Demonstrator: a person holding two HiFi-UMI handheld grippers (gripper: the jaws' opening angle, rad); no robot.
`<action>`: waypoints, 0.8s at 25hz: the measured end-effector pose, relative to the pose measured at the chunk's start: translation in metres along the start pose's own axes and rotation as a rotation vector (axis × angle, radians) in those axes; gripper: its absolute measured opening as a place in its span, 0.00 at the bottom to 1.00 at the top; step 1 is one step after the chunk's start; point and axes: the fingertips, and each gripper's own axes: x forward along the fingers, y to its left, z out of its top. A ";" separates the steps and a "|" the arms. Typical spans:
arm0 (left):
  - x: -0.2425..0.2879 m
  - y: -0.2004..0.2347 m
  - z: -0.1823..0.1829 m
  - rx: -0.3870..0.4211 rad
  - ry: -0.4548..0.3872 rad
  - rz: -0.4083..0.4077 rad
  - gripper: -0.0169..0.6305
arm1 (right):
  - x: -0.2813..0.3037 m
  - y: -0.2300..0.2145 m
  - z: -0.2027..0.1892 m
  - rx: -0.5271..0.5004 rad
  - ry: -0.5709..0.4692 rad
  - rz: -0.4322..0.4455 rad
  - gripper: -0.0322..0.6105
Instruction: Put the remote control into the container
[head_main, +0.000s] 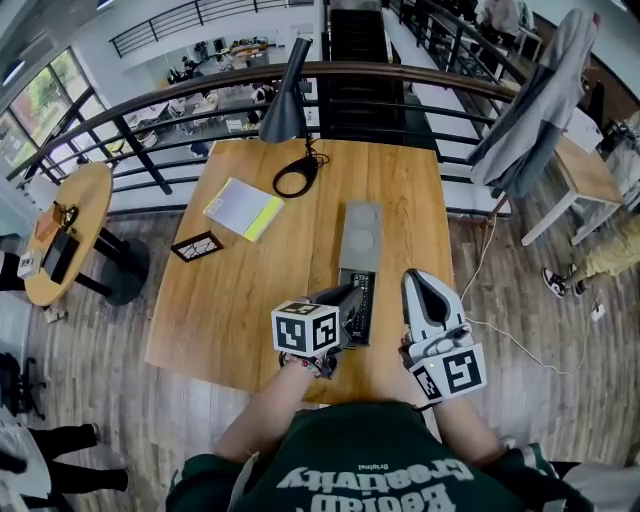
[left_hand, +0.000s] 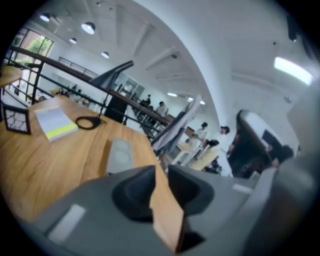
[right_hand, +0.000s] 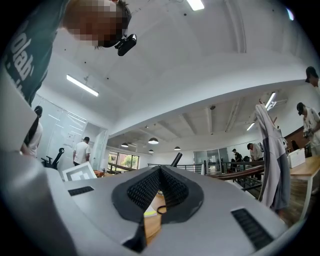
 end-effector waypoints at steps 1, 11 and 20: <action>-0.009 -0.006 0.007 0.025 -0.026 -0.008 0.14 | 0.000 0.001 0.002 -0.003 -0.003 0.000 0.07; -0.082 -0.062 0.070 0.230 -0.277 -0.067 0.07 | 0.005 0.002 0.014 -0.004 -0.030 -0.017 0.07; -0.120 -0.097 0.092 0.473 -0.373 -0.088 0.03 | 0.010 0.016 0.034 -0.001 -0.073 0.012 0.07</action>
